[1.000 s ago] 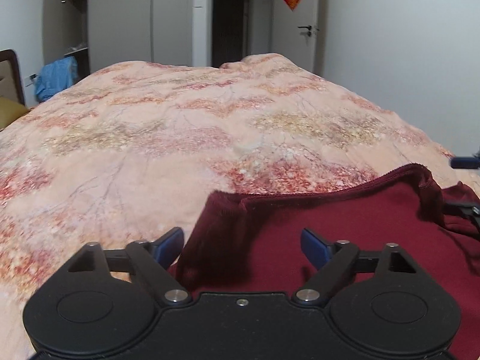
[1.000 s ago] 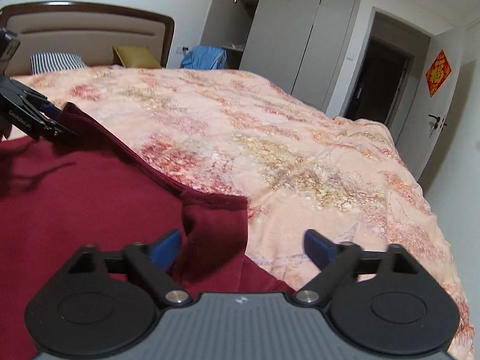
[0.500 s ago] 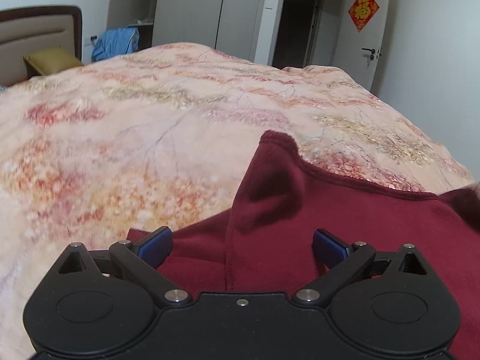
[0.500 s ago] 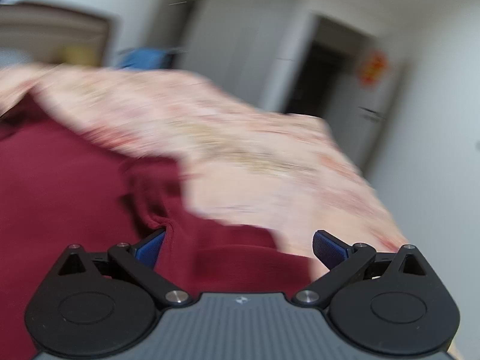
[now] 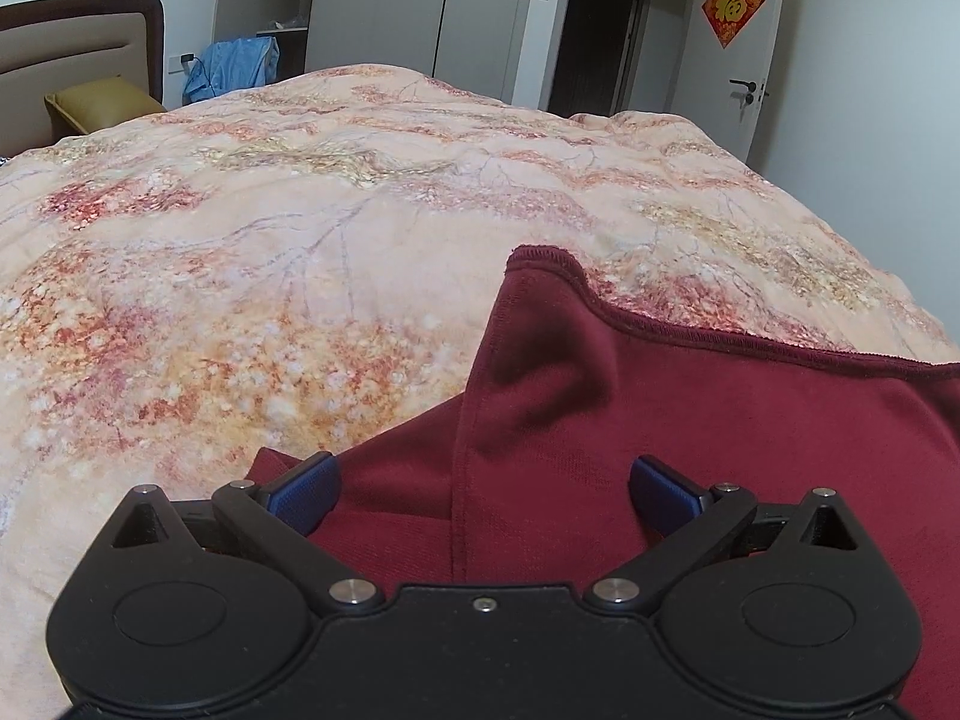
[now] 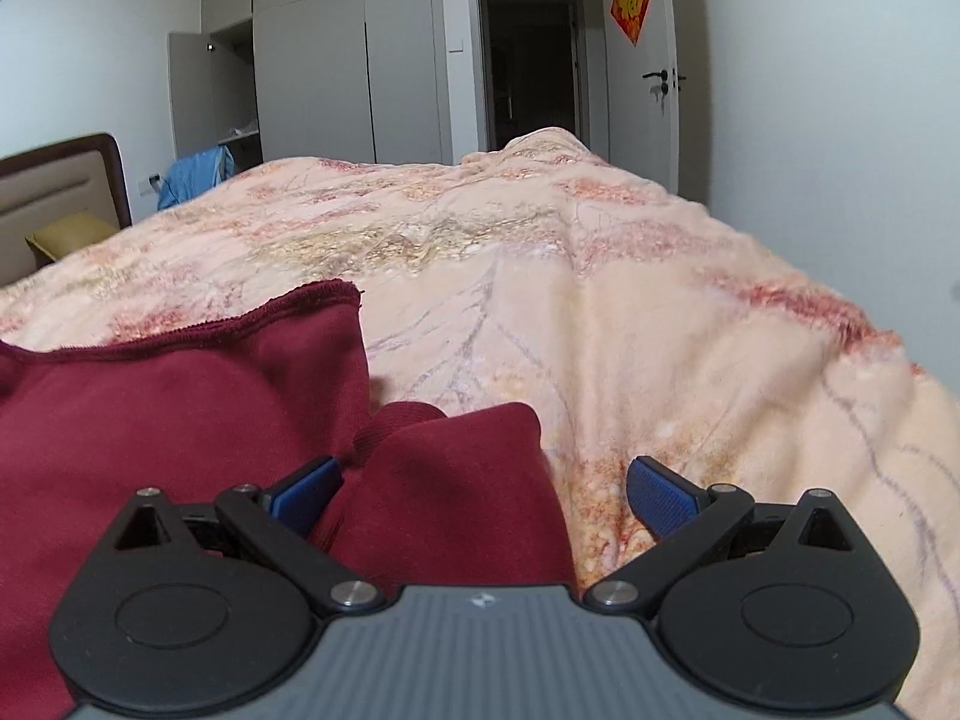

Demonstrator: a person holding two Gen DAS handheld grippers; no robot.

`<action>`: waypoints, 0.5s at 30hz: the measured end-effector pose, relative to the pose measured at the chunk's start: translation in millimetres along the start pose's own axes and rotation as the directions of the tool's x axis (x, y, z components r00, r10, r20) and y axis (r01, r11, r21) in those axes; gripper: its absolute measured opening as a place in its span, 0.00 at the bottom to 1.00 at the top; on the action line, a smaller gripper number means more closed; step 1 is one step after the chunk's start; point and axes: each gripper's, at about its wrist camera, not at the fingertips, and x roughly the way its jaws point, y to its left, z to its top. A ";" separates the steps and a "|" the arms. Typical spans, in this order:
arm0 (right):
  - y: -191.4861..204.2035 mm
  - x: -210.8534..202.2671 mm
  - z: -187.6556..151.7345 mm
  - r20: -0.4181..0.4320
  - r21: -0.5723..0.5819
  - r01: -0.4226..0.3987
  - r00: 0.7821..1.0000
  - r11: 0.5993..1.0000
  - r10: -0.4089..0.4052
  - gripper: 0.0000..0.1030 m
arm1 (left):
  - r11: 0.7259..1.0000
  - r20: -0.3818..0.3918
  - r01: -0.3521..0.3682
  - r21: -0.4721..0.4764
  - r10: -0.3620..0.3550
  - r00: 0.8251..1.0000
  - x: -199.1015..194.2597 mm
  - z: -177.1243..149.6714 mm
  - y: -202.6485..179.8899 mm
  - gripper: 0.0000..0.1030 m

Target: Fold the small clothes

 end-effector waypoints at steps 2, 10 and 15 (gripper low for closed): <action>-0.3 0.2 -0.9 0.006 0.000 0.000 1.000 1.000 0.000 1.00 | 1.000 -0.003 -0.008 0.004 0.008 1.000 -0.8 0.8 -1.8 1.00; -0.8 -21.5 10.8 0.023 0.066 -0.010 1.000 0.998 0.009 1.00 | 0.999 -0.011 -0.049 -0.002 0.049 0.999 -41.4 23.6 -13.1 0.99; 22.0 -64.8 19.1 0.105 0.029 -0.014 0.994 0.999 0.010 1.00 | 0.999 0.013 -0.042 -0.023 0.042 0.999 -82.0 23.8 -18.9 0.99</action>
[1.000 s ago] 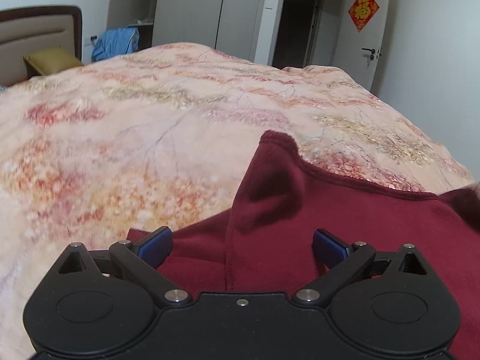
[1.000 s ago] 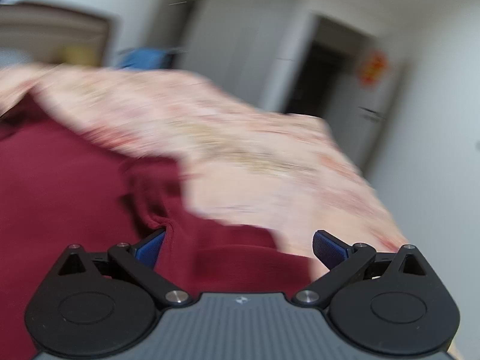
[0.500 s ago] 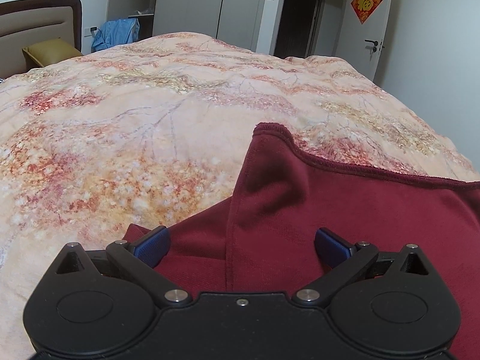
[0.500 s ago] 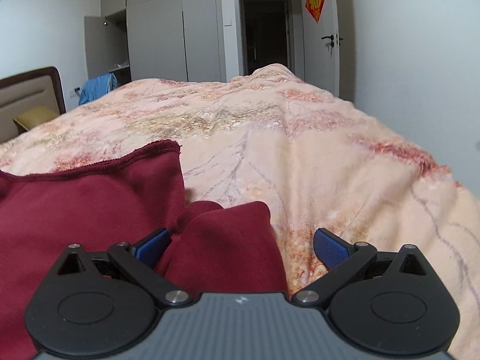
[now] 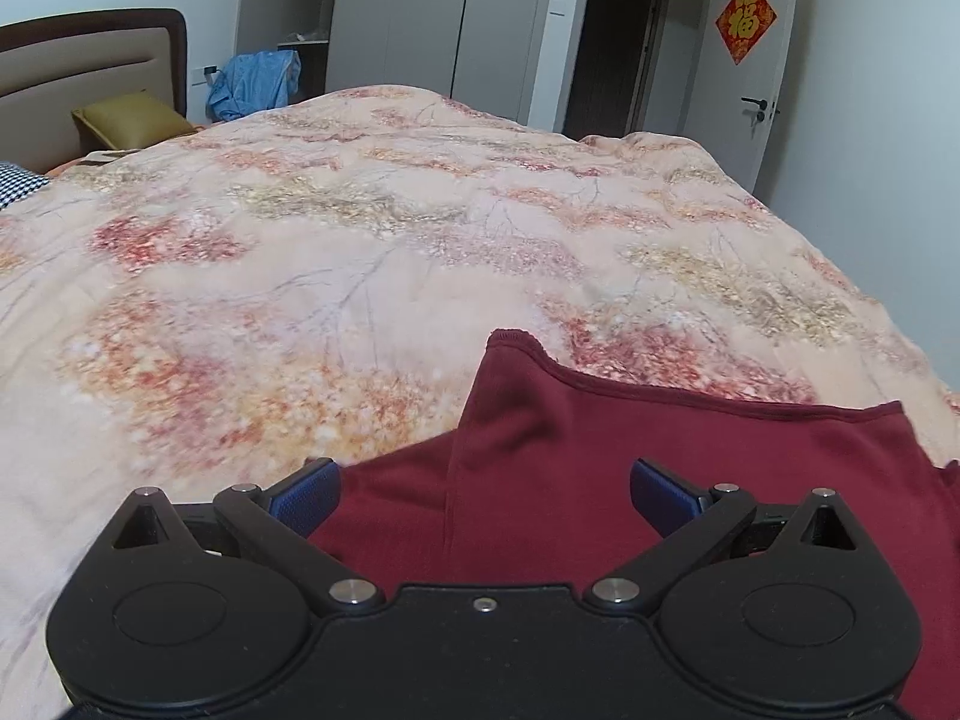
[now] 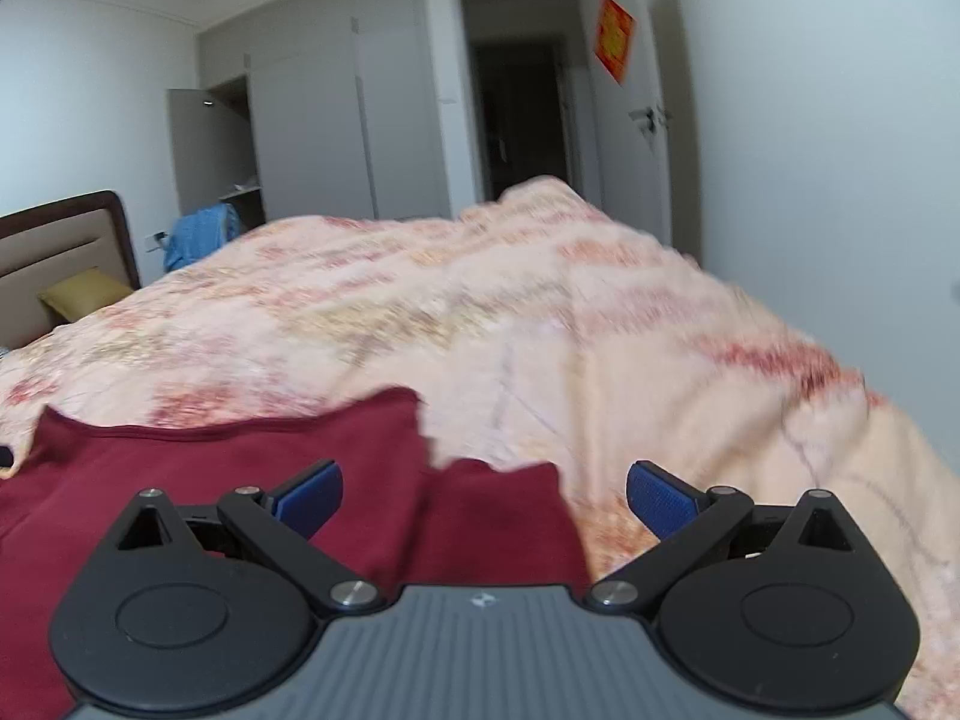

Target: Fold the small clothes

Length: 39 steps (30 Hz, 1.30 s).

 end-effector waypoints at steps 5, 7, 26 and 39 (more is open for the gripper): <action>46.1 -26.2 -2.1 0.037 -0.114 -0.059 0.997 0.992 0.063 1.00 | 0.999 -0.008 -0.012 -0.036 0.012 1.000 -32.4 -14.1 1.2 0.99; 68.3 -35.2 -8.1 0.049 -0.155 -0.088 0.994 0.984 0.096 1.00 | 0.998 -0.026 -0.020 -0.057 0.018 0.999 -41.2 -20.6 4.2 0.99; 171.5 -46.6 -80.6 0.050 -0.324 -0.116 0.989 0.939 0.139 1.00 | 0.942 0.057 -0.050 -0.333 0.073 0.996 -88.1 -105.2 33.5 0.99; 165.4 -40.4 -116.6 0.075 -0.322 -0.112 0.987 0.940 0.143 1.00 | 0.946 0.063 0.041 -0.320 -0.022 0.998 -91.8 -142.3 4.4 0.99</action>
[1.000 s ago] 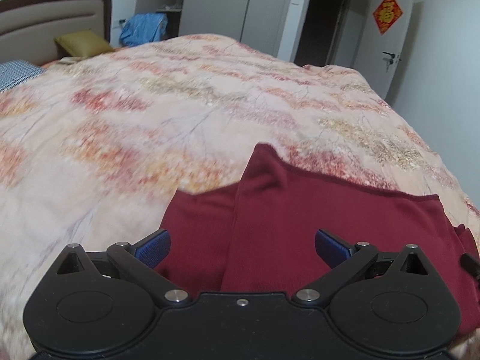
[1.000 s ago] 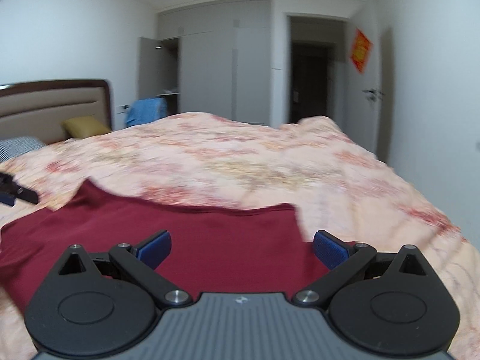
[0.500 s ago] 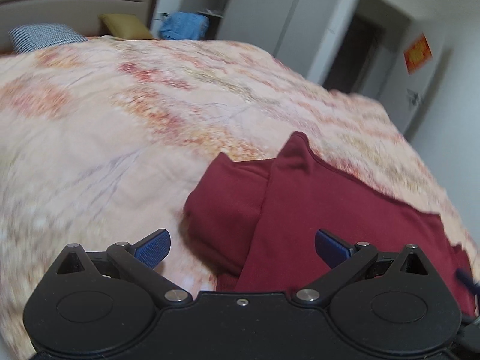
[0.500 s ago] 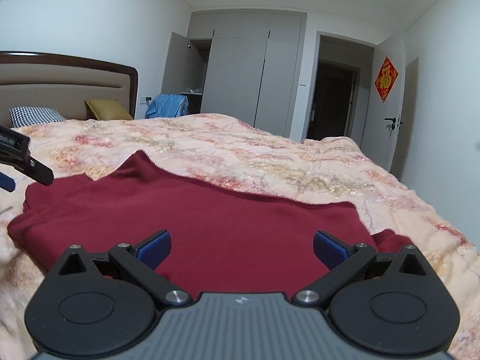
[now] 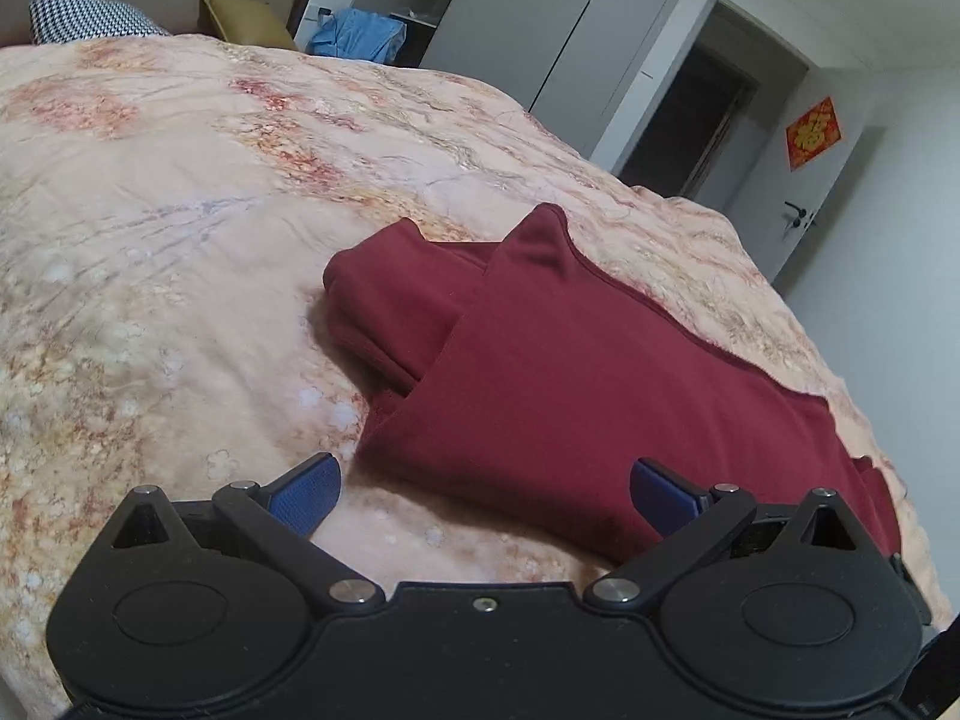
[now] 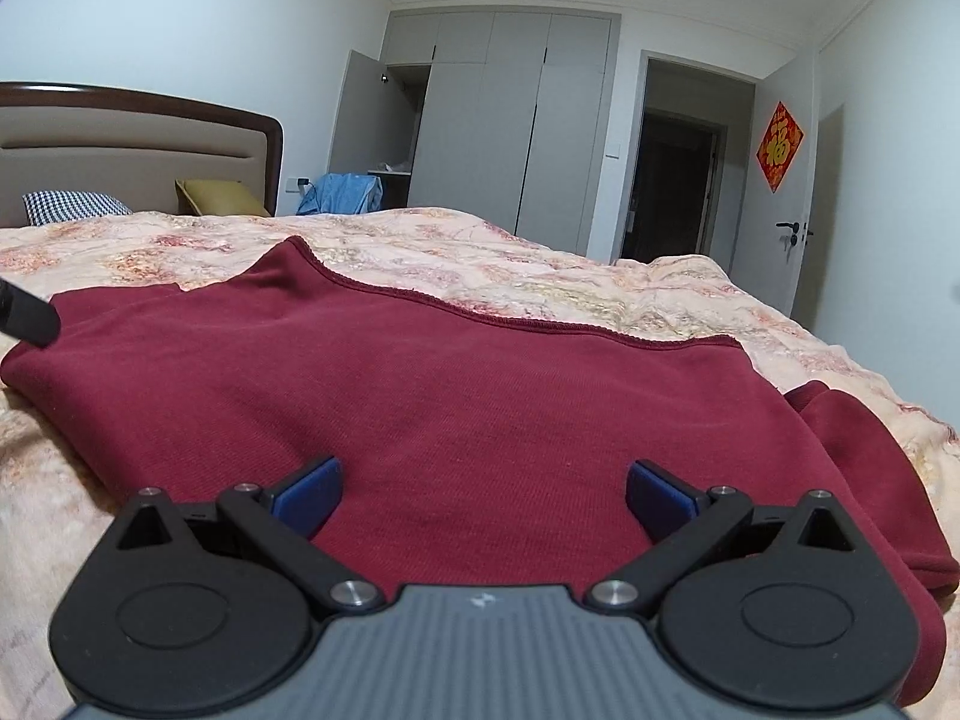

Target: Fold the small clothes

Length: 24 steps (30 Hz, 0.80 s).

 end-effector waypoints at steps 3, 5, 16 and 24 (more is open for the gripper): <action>0.0 0.7 0.4 0.007 -0.003 0.002 1.000 1.000 -0.002 1.00 | 0.999 -0.002 0.005 -0.033 -0.005 1.000 2.6 0.8 4.5 1.00; 0.9 0.7 0.7 0.011 -0.008 0.005 1.000 1.000 -0.005 1.00 | 0.999 -0.001 0.010 -0.045 -0.010 1.000 2.7 1.1 6.8 0.99; 1.4 0.1 0.2 0.018 -0.019 0.012 1.000 1.000 -0.012 1.00 | 1.000 -0.011 -0.022 -0.005 0.022 1.000 6.5 1.3 -0.3 0.99; 1.6 0.1 -0.2 0.019 -0.024 0.015 1.000 1.000 -0.014 1.00 | 0.999 -0.028 -0.034 -0.017 0.034 0.999 16.9 8.2 -6.8 1.00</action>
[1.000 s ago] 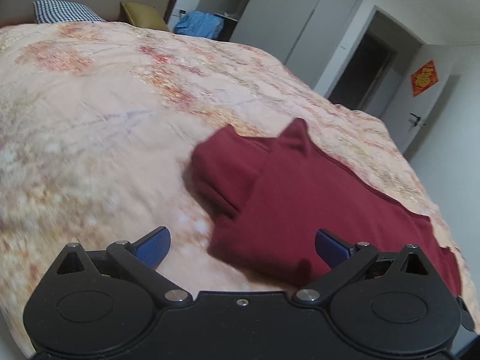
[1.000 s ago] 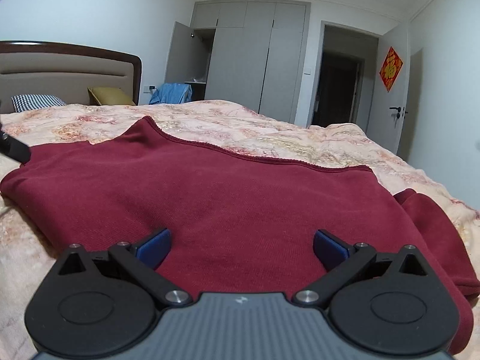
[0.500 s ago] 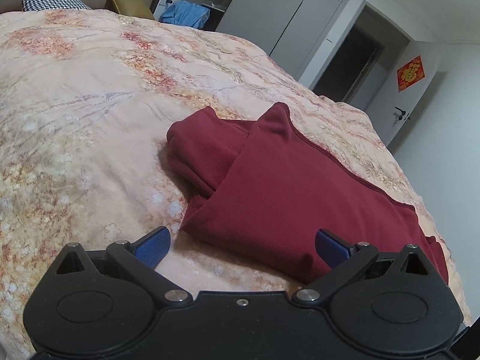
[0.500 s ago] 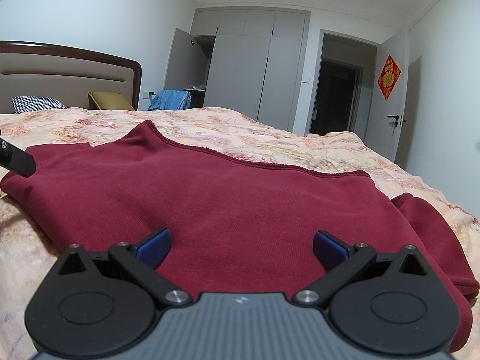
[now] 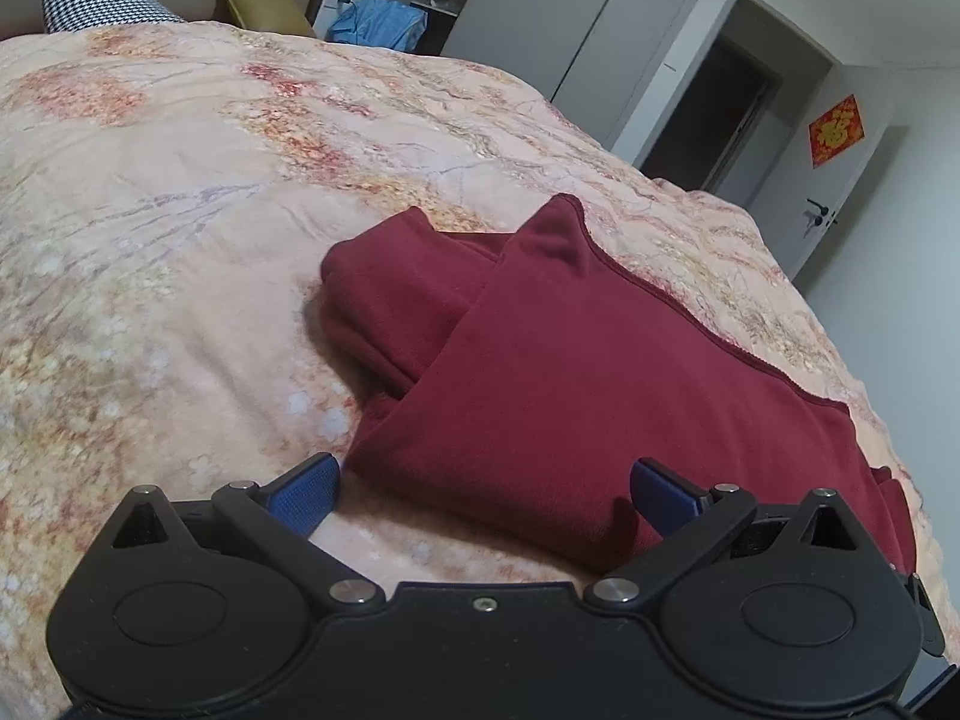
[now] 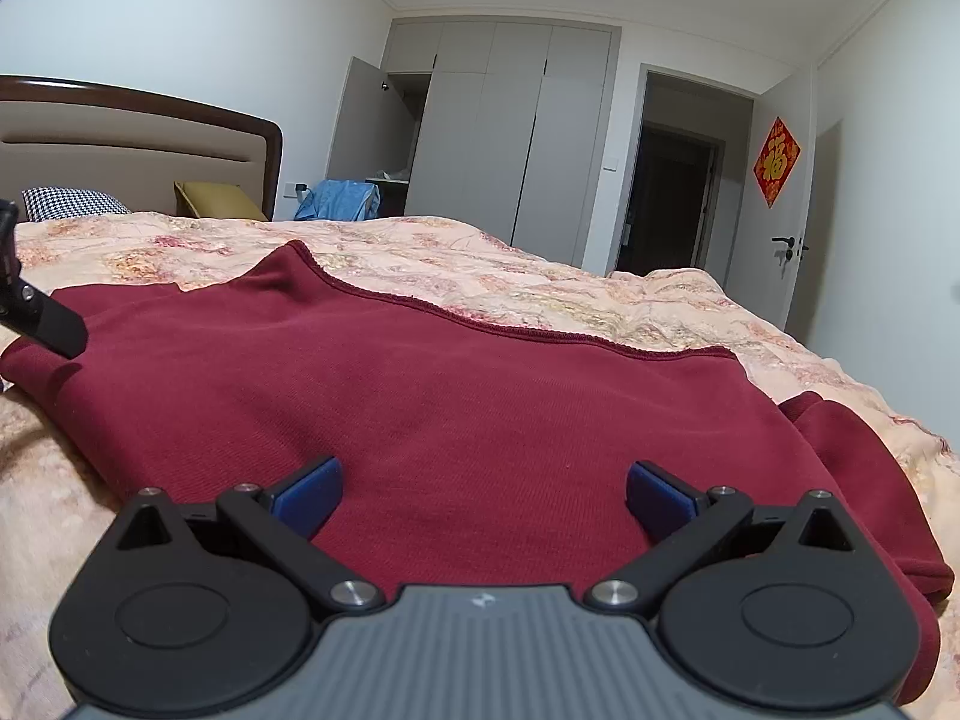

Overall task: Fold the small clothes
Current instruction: 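Grasp the folded sweater edge with the left gripper and lift it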

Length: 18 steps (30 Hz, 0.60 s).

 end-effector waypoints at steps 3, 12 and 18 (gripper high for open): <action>-0.7 0.2 0.0 -0.001 0.002 -0.002 1.000 1.000 0.002 1.00 | 1.000 -0.007 0.009 -0.002 -0.009 1.000 6.8 3.6 -2.9 1.00; -0.6 0.3 -0.1 -0.001 0.001 -0.001 1.000 1.000 0.001 1.00 | 0.994 0.049 0.086 -0.062 -0.083 0.995 27.5 9.8 10.8 0.99; -0.6 -0.4 -0.2 0.001 -0.003 0.002 1.000 1.000 -0.002 1.00 | 0.987 0.114 0.139 -0.077 -0.130 0.985 23.1 2.9 18.3 0.99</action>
